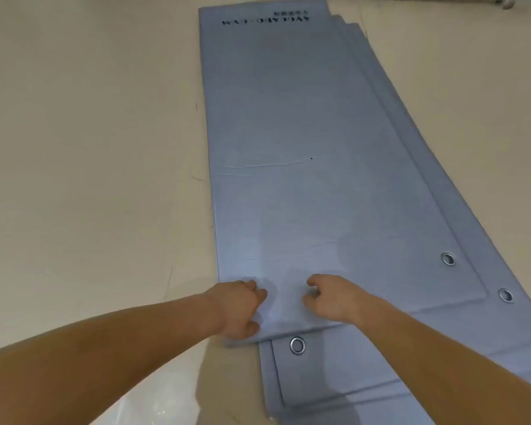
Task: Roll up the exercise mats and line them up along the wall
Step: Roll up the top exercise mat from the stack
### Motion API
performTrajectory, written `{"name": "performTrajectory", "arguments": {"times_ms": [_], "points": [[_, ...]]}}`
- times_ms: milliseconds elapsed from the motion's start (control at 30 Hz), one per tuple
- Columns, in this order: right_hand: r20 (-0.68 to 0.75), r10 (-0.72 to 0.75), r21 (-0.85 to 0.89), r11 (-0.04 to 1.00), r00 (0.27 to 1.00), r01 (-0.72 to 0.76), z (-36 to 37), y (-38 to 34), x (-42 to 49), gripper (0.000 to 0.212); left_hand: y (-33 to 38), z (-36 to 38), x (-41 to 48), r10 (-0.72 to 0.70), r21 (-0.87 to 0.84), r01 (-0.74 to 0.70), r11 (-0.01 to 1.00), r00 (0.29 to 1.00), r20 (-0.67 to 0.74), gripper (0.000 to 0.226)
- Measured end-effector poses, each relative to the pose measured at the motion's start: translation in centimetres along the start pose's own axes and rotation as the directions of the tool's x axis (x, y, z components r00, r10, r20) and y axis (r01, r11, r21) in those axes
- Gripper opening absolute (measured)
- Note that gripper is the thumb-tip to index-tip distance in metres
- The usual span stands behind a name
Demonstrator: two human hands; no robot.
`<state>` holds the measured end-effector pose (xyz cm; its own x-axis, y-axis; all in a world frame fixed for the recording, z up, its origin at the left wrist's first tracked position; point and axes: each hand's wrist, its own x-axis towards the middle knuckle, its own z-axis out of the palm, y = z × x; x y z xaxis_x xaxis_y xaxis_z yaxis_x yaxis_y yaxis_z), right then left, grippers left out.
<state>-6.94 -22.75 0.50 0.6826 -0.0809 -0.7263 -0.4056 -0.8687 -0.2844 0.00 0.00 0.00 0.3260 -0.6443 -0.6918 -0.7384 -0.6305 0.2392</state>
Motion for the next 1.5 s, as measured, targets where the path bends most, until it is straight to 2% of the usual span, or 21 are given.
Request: {"name": "performTrajectory", "arguments": {"times_ms": [67,233,333,433,500,567,633,700,733,800,867,967,1033,1133,1233,1300,1367,1400,1433,1467,1500], "points": [[-0.007,-0.014,0.011,1.0,1.0,0.014,1.2,0.8,-0.3,0.064,0.5,1.0,0.9,-0.023,0.007,0.023,1.0,0.999,-0.042,0.075],[-0.027,-0.108,-0.136,0.985,0.994,0.103,2.5,3.1,-0.2,0.075,2.1,4.0,2.5,-0.073,0.203,0.126,0.971,0.965,-0.251,0.115],[-0.02,-0.155,-0.261,0.955,0.988,0.145,2.5,3.2,0.5,0.087,2.3,4.5,3.6,-0.056,0.31,0.141,0.94,0.962,-0.268,0.124],[-0.006,-0.168,-0.405,0.901,0.986,0.151,2.4,2.6,0.6,0.101,3.4,3.6,3.7,-0.083,0.322,0.141,0.936,0.979,-0.187,0.109],[-0.009,-0.174,-0.451,0.88,0.985,0.151,2.7,2.5,0.3,0.105,4.6,2.8,3.1,-0.099,0.333,0.138,0.933,0.986,-0.133,0.083],[-0.037,-0.199,-0.445,0.881,0.979,0.162,2.8,2.8,0.1,0.09,5.0,2.4,2.5,-0.057,0.319,0.101,0.942,0.988,-0.143,0.049],[-0.051,-0.234,-0.419,0.887,0.971,0.192,2.6,3.0,-0.3,0.073,4.4,1.9,1.4,-0.057,0.258,0.103,0.961,0.982,-0.181,0.027],[-0.051,-0.288,-0.4,0.883,0.956,0.244,2.7,2.6,-0.9,0.056,2.9,1.0,0.2,-0.112,0.202,0.154,0.967,0.972,-0.206,0.021],[-0.094,-0.326,-0.417,0.871,0.941,0.26,2.9,2.1,-1.2,0.049,1.9,0.4,-0.5,-0.149,0.18,0.189,0.965,0.965,-0.215,0.022],[-0.192,-0.406,-0.471,0.837,0.893,0.279,3.6,1.2,-1.7,0.049,-0.1,-0.6,-2.2,-0.212,0.116,0.243,0.963,0.949,-0.235,0.023],[-0.25,-0.418,-0.542,0.808,0.873,0.232,4.0,1.3,-2.0,0.048,-1.9,-1.3,-3.9,-0.254,0.066,0.276,0.959,0.938,-0.236,0.023],[-0.208,-0.228,-0.486,0.868,0.951,0.102,2.1,0.8,-3.8,0.05,-3.8,-1.8,-6.8,-0.3,0.016,0.312,0.95,0.924,-0.235,0.024],[-0.176,-0.218,-0.43,0.894,0.96,0.124,0.5,-0.6,-4.9,0.049,-4.6,-2.1,-8.6,-0.332,-0.077,0.324,0.943,0.931,-0.154,0.02],[-0.056,-0.261,-0.404,0.889,0.964,0.217,-1.9,-3.7,-6.3,0.054,-5.7,-2.8,-10.7,-0.33,-0.392,0.375,0.84,0.927,0.181,0.005],[0.229,-0.139,-0.22,0.957,0.963,0.191,-4.2,-5.4,-7.9,0.066,-6.5,-3.3,-12.4,-0.23,-0.516,0.46,0.722,0.863,0.449,0.021],[0.362,-0.053,-0.241,0.959,0.931,0.148,-5.4,-5.9,-8.5,0.068,-6.7,-4.1,-12.9,-0.184,-0.549,0.516,0.657,0.816,0.548,0.03],[0.347,-0.032,-0.247,0.961,0.937,0.124,-6.0,-5.9,-8.1,0.066,-6.6,-5.8,-12.6,-0.219,-0.502,0.512,0.698,0.819,0.531,0.029],[0.3,-0.03,-0.254,0.961,0.953,0.11,-6.1,-5.7,-7.5,0.065,-6.4,-7.1,-12.3,-0.278,-0.388,0.466,0.795,0.849,0.449,0.028],[0.233,-0.021,-0.273,0.958,0.972,0.086,-6.0,-5.6,-6.8,0.063,-5.9,-8.4,-12.1,-0.348,-0.188,0.42,0.888,0.88,0.322,0.031],[0.15,-0.009,-0.299,0.953,0.989,0.054,-5.9,-5.5,-6.0,0.061,-5.0,-9.5,-11.9,-0.395,0.048,0.392,0.919,0.906,0.151,0.039],[0.056,0.001,-0.318,0.948,0.998,0.017,-5.9,-5.4,-5.2,0.059,-3.7,-10.3,-11.6,-0.381,0.242,0.379,0.893,0.924,-0.043,0.047]]}}
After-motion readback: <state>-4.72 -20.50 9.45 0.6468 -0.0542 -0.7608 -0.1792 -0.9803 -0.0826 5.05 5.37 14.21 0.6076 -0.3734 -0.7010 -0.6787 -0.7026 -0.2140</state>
